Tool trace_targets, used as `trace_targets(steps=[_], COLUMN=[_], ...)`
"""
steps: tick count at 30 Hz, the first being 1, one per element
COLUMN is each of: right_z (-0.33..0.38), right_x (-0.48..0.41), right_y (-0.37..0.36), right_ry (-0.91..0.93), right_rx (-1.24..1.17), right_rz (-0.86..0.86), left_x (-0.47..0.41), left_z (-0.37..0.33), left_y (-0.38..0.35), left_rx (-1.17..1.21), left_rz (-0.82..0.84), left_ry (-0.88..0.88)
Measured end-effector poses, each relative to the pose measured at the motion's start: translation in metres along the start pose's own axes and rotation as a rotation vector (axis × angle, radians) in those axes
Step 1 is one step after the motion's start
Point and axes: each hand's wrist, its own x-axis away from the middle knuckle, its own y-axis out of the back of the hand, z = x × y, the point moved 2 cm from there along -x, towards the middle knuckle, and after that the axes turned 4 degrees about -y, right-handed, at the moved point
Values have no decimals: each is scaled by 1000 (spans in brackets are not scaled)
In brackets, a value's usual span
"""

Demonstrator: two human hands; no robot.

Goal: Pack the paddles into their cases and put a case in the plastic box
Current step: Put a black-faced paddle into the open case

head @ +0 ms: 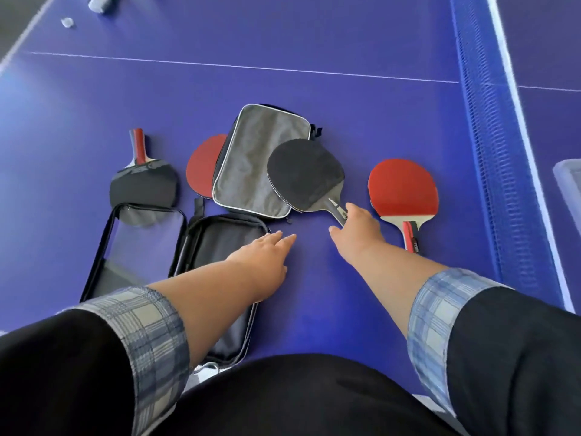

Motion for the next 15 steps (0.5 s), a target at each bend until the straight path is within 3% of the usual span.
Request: trace_targets(steps=[6, 9, 11, 15], right_z=[-2, 3, 9, 27], right_x=[-18, -10, 3, 37], right_y=[0, -4, -8, -19], right_ry=[39, 17, -9, 20], right_rx=[119, -71, -226, -385], right_rz=[141, 233, 271, 282], left_x=[-5, -4, -5, -13], left_z=[-3, -3, 0, 12], left_y=[7, 14, 20, 37], left_rx=[88, 234, 392, 927], left_rz=[-44, -166, -260, -430], left_ry=[32, 103, 197, 360])
